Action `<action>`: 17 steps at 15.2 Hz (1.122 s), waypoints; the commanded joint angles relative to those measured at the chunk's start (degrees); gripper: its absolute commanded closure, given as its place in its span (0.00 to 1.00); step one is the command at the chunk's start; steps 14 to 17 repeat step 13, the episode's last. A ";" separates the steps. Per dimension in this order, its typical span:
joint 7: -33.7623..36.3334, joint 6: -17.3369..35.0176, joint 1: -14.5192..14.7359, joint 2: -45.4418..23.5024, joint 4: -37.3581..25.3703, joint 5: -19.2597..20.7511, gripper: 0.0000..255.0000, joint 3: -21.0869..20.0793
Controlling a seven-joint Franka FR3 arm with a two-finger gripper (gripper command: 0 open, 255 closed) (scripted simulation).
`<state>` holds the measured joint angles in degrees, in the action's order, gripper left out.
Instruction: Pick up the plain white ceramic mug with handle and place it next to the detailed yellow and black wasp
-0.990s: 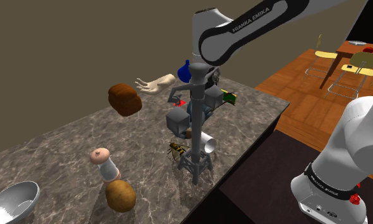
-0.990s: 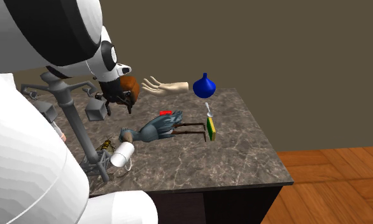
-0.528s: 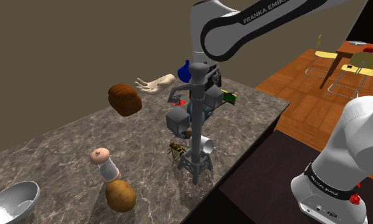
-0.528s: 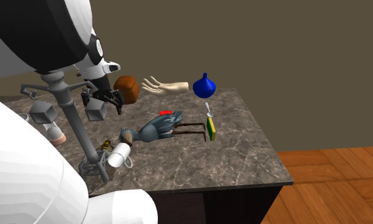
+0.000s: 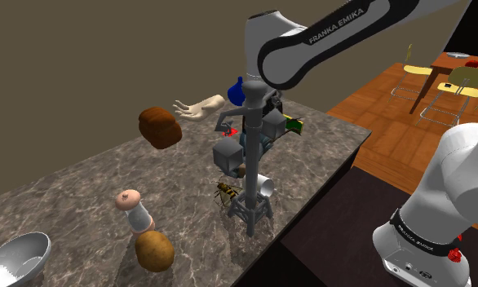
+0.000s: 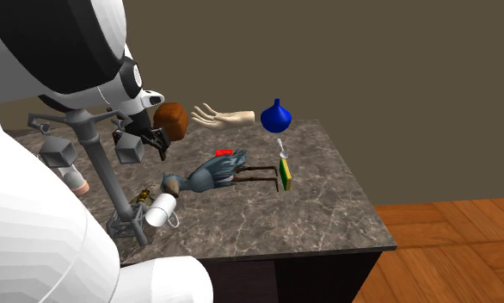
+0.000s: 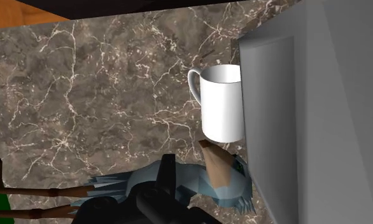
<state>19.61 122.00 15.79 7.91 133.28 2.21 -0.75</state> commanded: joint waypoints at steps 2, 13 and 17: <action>-0.03 -0.11 0.02 -0.34 0.56 0.02 0.00 -0.02; -0.14 0.21 -0.03 -0.46 0.72 0.04 1.00 0.06; -0.14 0.21 -0.03 -0.46 0.72 0.04 1.00 0.06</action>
